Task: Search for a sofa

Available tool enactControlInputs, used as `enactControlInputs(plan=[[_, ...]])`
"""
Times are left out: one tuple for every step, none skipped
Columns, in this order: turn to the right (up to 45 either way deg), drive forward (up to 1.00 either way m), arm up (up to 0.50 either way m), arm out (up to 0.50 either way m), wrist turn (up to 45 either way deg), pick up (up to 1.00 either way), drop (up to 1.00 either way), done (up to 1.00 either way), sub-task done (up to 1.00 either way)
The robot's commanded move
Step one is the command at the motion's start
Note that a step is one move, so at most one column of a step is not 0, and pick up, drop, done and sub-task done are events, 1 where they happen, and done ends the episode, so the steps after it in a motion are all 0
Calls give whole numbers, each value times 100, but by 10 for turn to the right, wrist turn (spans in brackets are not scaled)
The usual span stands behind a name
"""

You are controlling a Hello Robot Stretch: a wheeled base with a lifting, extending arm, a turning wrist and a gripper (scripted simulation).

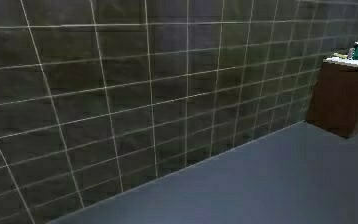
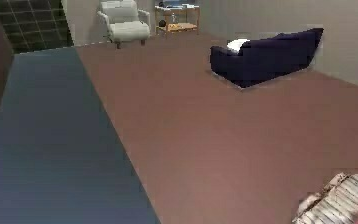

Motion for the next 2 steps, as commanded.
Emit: enactControlInputs(plan=[[450,0,0,0,0,0,0,0,0],[450,0,0,0,0,0,0,0,0]])
